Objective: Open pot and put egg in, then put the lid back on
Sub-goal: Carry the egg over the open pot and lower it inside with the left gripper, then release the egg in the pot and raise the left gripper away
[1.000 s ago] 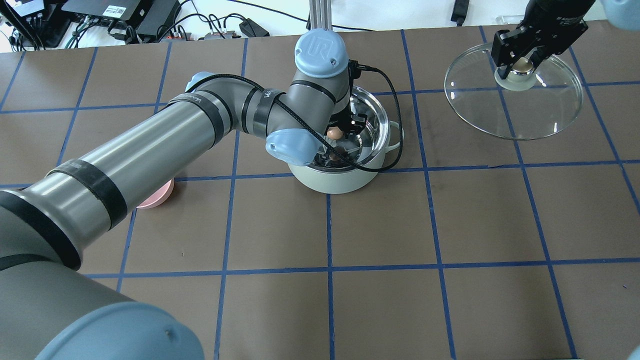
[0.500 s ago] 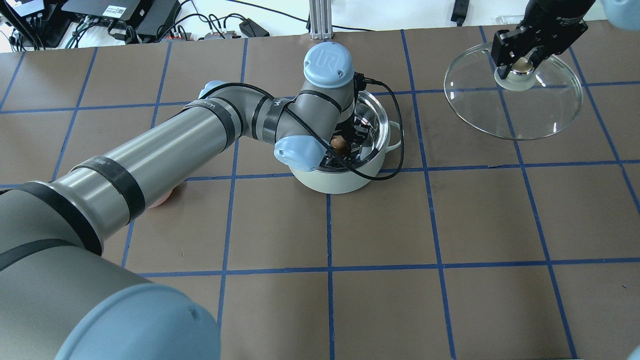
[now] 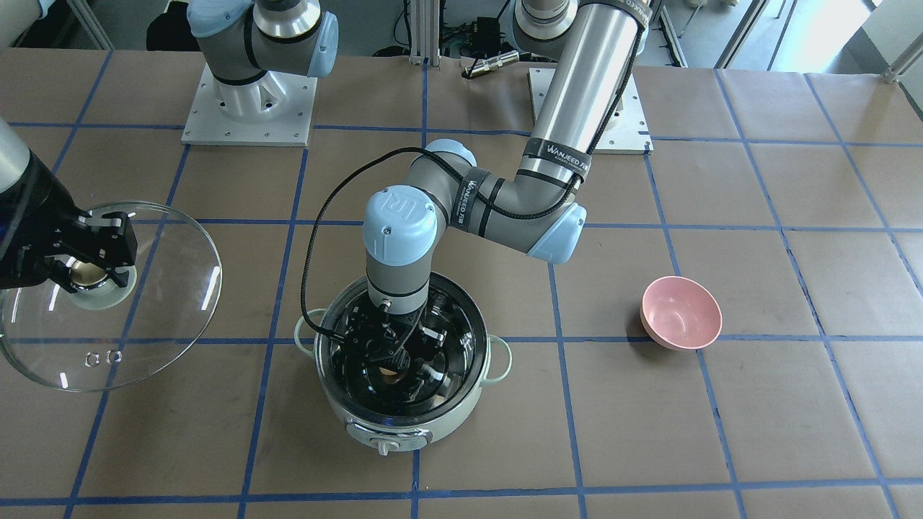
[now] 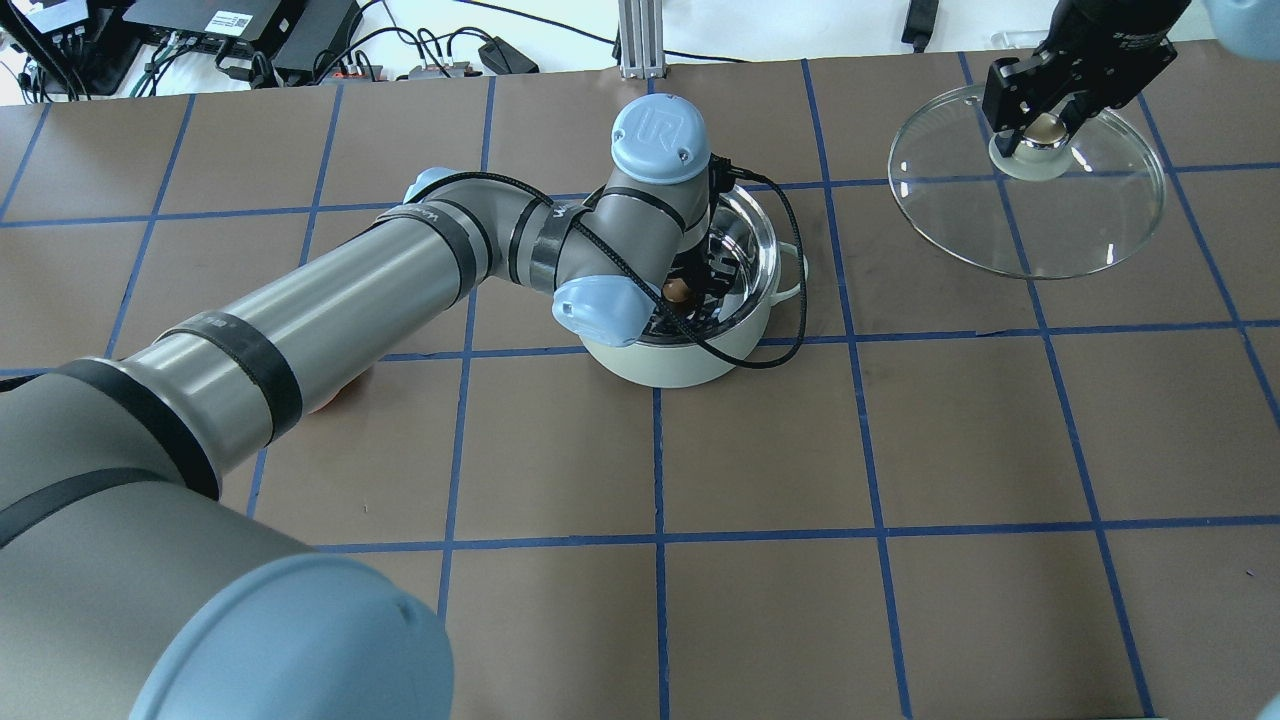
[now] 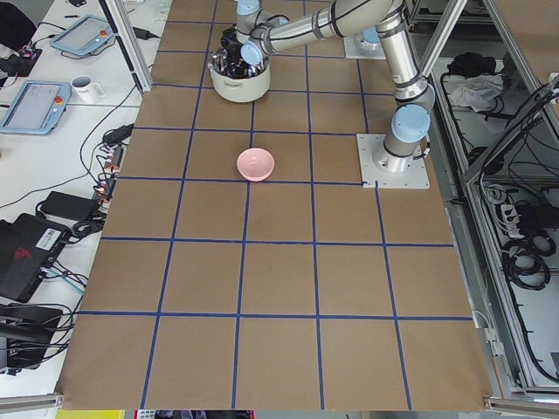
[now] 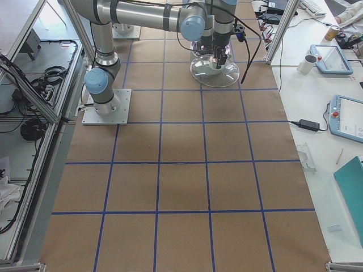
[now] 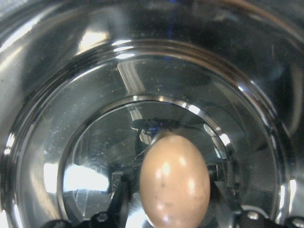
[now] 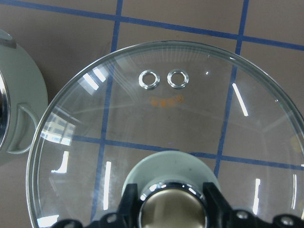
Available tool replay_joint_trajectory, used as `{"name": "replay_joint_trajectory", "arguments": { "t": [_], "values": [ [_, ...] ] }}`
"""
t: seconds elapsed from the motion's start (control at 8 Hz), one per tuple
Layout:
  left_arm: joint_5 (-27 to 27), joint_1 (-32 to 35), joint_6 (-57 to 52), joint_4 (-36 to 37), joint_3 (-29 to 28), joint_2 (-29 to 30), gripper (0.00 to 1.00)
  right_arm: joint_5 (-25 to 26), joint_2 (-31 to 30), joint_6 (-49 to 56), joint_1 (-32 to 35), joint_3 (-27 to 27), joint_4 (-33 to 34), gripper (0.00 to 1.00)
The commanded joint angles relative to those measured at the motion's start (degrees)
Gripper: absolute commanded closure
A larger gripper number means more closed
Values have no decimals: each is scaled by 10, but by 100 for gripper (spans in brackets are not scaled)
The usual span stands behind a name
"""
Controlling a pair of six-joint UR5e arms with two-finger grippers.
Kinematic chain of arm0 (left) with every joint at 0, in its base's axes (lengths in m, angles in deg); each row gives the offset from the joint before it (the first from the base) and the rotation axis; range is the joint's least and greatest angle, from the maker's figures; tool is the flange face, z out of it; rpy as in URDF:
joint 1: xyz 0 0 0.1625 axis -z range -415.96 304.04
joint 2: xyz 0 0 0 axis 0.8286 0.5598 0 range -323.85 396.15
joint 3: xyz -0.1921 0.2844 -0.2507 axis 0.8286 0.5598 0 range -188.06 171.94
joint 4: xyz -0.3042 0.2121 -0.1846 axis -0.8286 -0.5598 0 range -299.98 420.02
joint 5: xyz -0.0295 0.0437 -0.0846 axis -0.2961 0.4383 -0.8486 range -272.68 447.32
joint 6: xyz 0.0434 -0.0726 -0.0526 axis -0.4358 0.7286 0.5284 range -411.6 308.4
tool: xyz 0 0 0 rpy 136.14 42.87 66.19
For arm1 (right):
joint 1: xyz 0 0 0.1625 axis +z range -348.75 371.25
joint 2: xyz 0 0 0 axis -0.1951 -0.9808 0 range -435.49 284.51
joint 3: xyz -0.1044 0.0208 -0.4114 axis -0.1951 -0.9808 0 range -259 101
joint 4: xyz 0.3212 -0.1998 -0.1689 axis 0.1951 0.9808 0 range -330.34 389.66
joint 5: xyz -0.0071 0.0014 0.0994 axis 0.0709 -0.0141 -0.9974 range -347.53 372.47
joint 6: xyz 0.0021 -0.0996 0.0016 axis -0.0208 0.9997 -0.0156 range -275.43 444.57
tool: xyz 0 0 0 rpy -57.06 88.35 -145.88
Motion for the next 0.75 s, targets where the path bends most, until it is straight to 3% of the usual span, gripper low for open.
{"name": "replay_joint_trajectory", "arguments": {
  "t": [0.0, 0.12, 0.5, 0.62],
  "values": [
    [-19, 0, 14, -8, -1, -41, 0, -1, -1, -1, 0, 0, 0, 100],
    [-30, 0, 15, -30, -1, -69, 0, -1, -1, -2, 0, -1, 0, 100],
    [-33, -39, 10, -226, -2, -214, 0, -6, -5, -44, 6, -9, -1, 100],
    [-65, -71, 7, -271, -3, -262, 0, -7, -5, -72, 20, -9, 0, 100]
  ]
}}
